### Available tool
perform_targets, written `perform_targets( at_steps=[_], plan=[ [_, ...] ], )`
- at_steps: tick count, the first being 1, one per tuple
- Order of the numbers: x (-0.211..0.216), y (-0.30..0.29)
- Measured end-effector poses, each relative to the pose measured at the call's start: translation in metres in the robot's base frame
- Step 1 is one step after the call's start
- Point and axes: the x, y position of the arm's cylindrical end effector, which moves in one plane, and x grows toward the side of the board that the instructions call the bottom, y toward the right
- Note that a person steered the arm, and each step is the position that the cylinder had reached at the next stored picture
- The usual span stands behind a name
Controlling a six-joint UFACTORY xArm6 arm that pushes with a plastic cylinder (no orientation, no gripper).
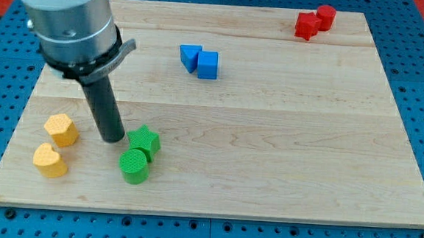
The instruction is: Push the green blocks towards bottom
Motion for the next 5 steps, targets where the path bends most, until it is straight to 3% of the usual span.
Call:
perform_targets(
  at_steps=[2,4,5],
  plan=[
    [0.020,-0.017],
    [0.046,0.032],
    [0.045,0.010]
  ],
)
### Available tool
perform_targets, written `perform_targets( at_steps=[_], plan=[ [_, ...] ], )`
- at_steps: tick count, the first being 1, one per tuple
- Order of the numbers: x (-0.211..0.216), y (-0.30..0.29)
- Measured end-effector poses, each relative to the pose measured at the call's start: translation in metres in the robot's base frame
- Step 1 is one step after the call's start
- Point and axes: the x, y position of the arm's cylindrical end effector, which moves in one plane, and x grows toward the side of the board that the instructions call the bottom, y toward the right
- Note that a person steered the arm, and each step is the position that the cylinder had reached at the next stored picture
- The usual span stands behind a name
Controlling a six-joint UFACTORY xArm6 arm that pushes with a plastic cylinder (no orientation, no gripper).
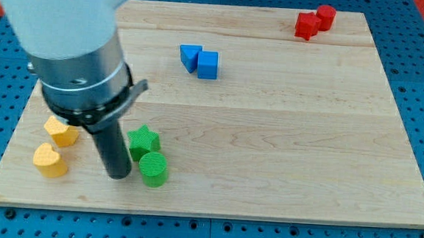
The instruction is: Push the green blocks towards bottom
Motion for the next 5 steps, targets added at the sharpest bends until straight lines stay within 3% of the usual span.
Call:
perform_targets(
  at_steps=[1,2,5],
  plan=[
    [-0.015,-0.037],
    [-0.033,-0.031],
    [-0.020,0.009]
  ],
)
